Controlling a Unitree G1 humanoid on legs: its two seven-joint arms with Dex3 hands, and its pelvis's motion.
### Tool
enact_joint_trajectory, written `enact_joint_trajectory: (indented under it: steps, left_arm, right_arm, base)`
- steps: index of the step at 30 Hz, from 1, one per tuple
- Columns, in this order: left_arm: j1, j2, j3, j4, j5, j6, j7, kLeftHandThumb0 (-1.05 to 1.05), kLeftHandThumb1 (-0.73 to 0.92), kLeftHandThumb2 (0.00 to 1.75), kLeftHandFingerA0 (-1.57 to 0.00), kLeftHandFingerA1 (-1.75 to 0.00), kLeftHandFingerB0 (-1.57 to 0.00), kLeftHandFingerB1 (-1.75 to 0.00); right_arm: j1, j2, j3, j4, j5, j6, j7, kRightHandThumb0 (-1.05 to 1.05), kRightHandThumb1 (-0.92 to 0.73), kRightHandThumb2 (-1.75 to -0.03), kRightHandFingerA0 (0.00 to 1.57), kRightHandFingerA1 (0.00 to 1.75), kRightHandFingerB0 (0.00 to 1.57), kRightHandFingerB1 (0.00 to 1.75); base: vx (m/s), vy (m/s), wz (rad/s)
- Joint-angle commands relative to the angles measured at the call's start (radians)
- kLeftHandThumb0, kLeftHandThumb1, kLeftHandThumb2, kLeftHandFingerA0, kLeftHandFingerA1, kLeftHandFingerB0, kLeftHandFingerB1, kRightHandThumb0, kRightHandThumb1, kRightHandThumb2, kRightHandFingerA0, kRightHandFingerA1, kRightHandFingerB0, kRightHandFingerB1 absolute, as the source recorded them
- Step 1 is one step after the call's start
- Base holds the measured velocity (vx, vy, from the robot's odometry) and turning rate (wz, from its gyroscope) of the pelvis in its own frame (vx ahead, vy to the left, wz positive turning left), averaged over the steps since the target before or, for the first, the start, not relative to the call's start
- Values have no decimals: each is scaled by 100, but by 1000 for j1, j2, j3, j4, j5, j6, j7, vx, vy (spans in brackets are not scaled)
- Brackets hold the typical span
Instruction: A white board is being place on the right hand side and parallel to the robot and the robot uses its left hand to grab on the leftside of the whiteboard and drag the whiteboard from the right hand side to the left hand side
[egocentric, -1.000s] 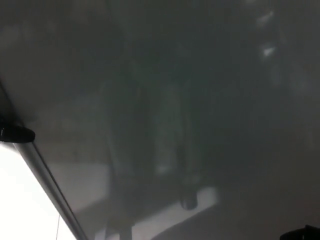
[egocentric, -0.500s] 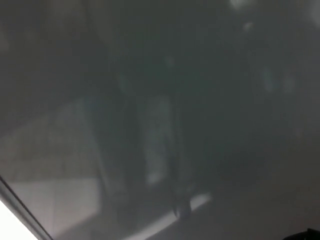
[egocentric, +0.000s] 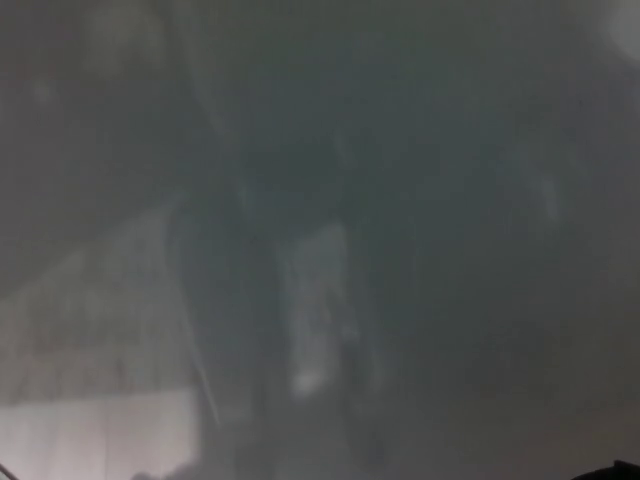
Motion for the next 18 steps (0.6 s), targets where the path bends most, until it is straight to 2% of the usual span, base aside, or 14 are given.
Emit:
enact_joint_trajectory:
  steps: [1, 5, 9, 13, 15, 16, 18]
  left_arm:
    - [30, 49, 4, 22, 17, 31, -70, 8, 81, 71, -58, -71, -74, -85]
    - [43, 67, 5, 28, 33, 3, -34, 10, 83, 68, -56, -66, -73, -92]
    - [53, 80, 14, 46, 31, -30, -41, 5, 82, 64, -59, -69, -72, -91]
    - [58, 90, 22, 59, 28, -27, -37, 4, 79, 63, -55, -70, -70, -85]
    - [55, 113, 15, 76, 46, -16, -18, 1, 80, 63, -54, -65, -69, -88]
    - [53, 123, 13, 82, 52, -9, -11, 3, 79, 63, -58, -64, -70, -81]
    - [52, 132, 12, 85, 58, -2, 2, 3, 79, 63, -58, -64, -70, -81]
  right_arm:
    - [6, -20, 4, 0, -5, 3, -6, -62, -74, -76, 74, 120, 62, 88]
    - [1, -14, 4, 2, -5, 8, -11, -61, -72, -77, 78, 119, 63, 88]
    - [2, -14, 4, 6, -6, -1, -13, -60, -72, -77, 78, 119, 64, 89]
    - [3, -14, 5, 7, -8, -8, -8, -62, -72, -79, 77, 120, 63, 90]
    - [2, -17, 15, 5, -23, 2, -26, -61, -74, -76, 77, 120, 63, 87]
    - [3, -19, 16, 5, -24, 0, -27, -60, -74, -77, 78, 122, 62, 88]
    - [3, -19, 15, 6, -20, -4, -22, -60, -74, -77, 78, 122, 62, 88]
  base:
    - [0, 0, 0]
    - [0, 0, 0]
    - [0, 0, 0]
    - [0, 0, 0]
    - [0, 0, 0]
    - [0, 0, 0]
    - [0, 0, 0]
